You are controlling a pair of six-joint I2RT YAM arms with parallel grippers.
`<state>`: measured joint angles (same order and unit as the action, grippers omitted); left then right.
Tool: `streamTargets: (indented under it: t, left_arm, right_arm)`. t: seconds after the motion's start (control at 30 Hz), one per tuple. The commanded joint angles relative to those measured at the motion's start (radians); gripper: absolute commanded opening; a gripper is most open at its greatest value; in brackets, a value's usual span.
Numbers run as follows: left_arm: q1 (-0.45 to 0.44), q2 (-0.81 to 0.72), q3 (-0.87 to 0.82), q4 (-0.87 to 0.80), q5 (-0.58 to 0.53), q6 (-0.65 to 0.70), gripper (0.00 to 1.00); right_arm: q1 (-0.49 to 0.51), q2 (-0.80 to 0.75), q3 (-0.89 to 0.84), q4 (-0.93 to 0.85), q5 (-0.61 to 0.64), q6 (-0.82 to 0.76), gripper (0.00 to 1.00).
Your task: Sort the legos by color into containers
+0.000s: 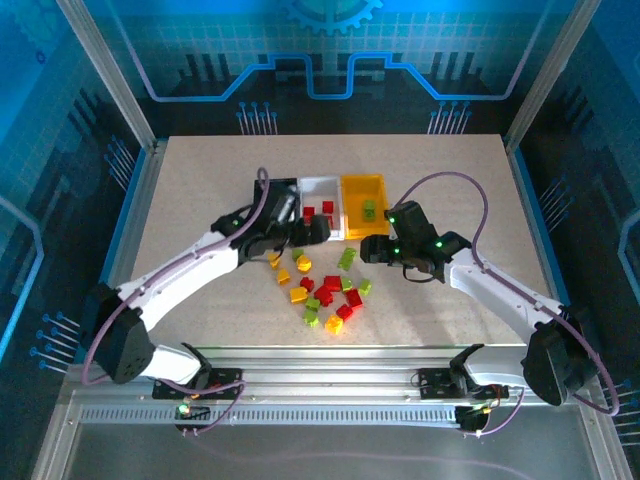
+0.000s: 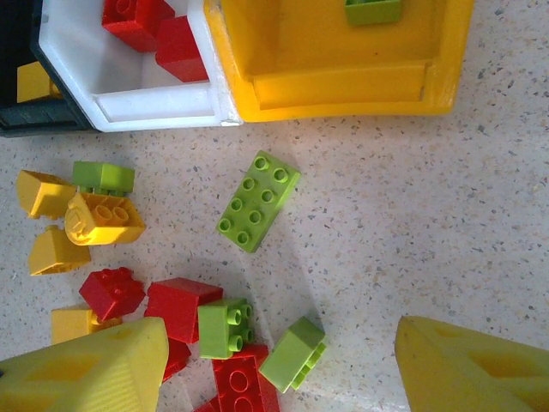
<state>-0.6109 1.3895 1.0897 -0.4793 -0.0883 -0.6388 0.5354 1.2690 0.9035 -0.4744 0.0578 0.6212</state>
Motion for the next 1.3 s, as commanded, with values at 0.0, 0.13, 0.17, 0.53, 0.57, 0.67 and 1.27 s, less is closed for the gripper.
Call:
streamTargets:
  t: [0.0,0.13,0.17,0.53,0.57,0.67,1.27]
  left_arm:
    - [0.005,-0.061,-0.159,0.003,0.022,-0.065,0.88]
    - [0.009,-0.077,-0.275,0.037,0.048,-0.094,0.79]
    - [0.010,-0.069,-0.292,0.047,0.057,-0.097,0.76]
    - [0.089,0.022,-0.346,0.136,-0.010,-0.039,0.68]
    - [0.094,0.040,-0.340,0.149,-0.006,-0.035,0.67]
    - [0.097,0.091,-0.326,0.172,-0.021,-0.020,0.65]
    - [0.108,0.095,-0.310,0.140,-0.034,-0.018,0.30]
  right_arm:
    - [-0.006,0.003,-0.018,0.022,-0.019,0.007,0.72]
    - [-0.006,0.003,-0.018,0.028,-0.020,0.009,0.72]
    - [-0.006,0.003,-0.018,0.028,-0.017,0.009,0.72]
    - [-0.006,-0.016,-0.018,0.019,-0.012,0.006,0.72]
    - [-0.006,-0.018,-0.018,0.018,-0.009,0.006,0.72]
    - [-0.007,-0.023,-0.018,0.015,-0.004,0.005,0.72]
    - [-0.015,-0.006,-0.018,0.025,-0.008,0.005,0.72]
